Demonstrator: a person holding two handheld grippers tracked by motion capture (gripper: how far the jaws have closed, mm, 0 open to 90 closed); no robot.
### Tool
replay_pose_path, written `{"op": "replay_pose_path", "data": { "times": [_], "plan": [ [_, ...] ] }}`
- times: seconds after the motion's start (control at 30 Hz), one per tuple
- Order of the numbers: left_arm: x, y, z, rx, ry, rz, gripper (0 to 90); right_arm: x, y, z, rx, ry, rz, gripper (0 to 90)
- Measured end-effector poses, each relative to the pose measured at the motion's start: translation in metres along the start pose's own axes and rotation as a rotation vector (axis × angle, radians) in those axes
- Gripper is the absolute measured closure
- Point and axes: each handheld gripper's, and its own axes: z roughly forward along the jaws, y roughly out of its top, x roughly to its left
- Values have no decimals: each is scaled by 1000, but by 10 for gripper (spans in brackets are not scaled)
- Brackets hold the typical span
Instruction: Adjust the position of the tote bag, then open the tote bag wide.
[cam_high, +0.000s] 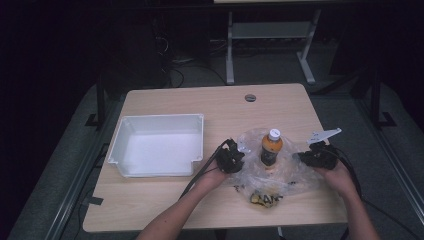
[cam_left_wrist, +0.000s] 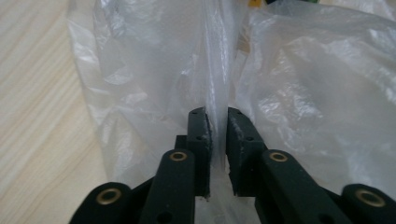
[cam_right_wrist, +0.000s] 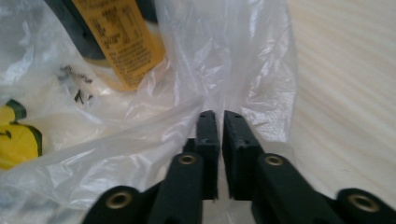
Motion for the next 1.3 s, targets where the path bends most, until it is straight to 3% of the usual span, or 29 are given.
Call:
{"op": "replay_pose_path", "data": {
  "times": [0.2, 0.43, 0.53, 0.67, 0.9, 1.3],
  "plan": [
    [0, 1, -12, -11, -21, -8, 696, 1, -3, -12, -34, 7, 15, 724],
    [-1, 8, -35, -37, -27, 28, 677, 11, -4, -29, -88, -16, -15, 668],
    [2, 11, -47, -69, -35, 10, 669, 17, -2, -36, -110, -29, -44, 651],
    [3, 13, -57, -77, -35, 24, 661, 25, 2, -44, -127, -33, -61, 641],
    [3, 12, -66, -94, -82, 37, 618, 34, 2, -50, -121, -32, -93, 602],
    [6, 15, -71, -104, -93, 55, 551, 40, -2, -61, -127, -23, -101, 568]
  ]
}}
